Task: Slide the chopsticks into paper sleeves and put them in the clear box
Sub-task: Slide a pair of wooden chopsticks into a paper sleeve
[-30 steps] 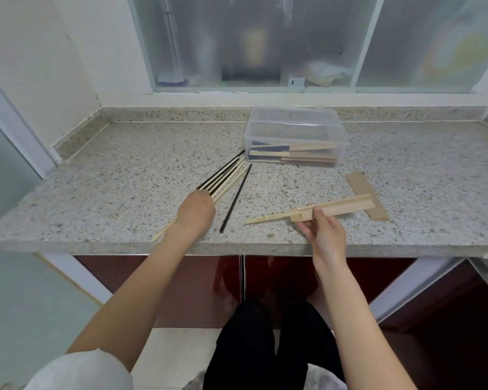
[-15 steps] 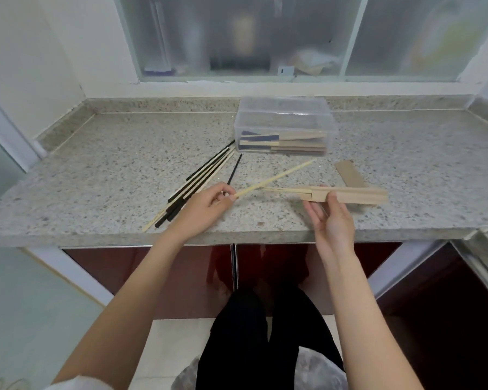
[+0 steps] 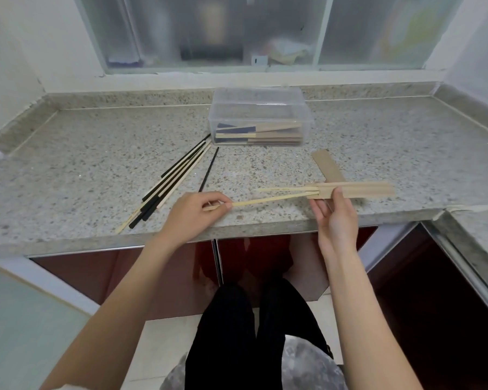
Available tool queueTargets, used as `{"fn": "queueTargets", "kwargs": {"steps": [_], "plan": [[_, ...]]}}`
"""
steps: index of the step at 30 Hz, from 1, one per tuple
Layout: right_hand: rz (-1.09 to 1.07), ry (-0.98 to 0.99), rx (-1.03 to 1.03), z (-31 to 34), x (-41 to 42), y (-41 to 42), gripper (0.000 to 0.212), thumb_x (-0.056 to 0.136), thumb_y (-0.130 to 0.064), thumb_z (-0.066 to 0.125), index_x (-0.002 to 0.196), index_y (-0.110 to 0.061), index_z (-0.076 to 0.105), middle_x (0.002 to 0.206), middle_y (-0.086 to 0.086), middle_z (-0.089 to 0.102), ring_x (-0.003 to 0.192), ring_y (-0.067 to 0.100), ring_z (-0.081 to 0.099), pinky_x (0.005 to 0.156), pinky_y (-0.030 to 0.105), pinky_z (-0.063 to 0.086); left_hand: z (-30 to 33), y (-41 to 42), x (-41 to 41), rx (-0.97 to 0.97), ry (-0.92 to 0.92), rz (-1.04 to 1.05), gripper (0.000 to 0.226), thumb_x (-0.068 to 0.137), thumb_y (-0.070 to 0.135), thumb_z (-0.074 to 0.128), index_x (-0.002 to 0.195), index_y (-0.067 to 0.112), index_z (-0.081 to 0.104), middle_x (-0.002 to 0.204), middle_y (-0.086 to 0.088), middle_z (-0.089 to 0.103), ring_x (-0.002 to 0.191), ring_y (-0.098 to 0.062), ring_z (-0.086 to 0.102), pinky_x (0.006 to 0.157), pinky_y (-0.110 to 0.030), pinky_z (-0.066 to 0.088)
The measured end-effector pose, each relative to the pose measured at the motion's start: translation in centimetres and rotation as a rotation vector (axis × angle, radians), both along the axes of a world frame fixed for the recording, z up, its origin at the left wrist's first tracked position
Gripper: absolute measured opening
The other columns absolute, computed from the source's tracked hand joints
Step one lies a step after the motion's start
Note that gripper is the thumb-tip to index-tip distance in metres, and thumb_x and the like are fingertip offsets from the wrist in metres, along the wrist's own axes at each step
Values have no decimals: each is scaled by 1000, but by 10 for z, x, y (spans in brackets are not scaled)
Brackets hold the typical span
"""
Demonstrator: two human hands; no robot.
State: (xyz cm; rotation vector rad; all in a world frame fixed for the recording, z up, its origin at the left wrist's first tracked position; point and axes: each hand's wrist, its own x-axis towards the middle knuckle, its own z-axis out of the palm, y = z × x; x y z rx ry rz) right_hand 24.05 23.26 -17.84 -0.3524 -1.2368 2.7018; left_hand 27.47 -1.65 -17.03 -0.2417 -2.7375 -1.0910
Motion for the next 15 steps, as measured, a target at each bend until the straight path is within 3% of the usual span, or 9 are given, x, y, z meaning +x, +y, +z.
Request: {"fn": "queueTargets", "kwargs": {"steps": [3,7,11,15], "plan": [[24,20,73,2,2,-1,23,102,-21,41,105,-12,61,86,-2,74,93,14,69,78,24,56,2,-2,-1,-25,16,22,12,88,35,62,93,32,73,90,22,69,66,0,59,59,-18,42],[47,30,104,3,3,-2,24,102,-20,41,103,-10,63,88,0,74,93,15,70,79,24,56,3,-7,0,-63,56,68,16,87,37,62,96,30,74,98,17,70,84,-1,63,72,-27,51],[43,16,78,4,4,-5,23,101,-20,43,100,-10,64,89,2,75,91,15,70,78,26,57,4,-11,4,-70,146,97,15,86,37,63,96,31,74,90,17,70,71,-5,61,62,-26,49],[44,27,87,5,5,-6,23,101,-20,43,100,-10,64,92,3,75,93,16,70,78,26,56,5,-11,7,-116,240,123,19,86,42,60,95,31,74,63,25,55,57,-6,51,51,-19,35]]}}
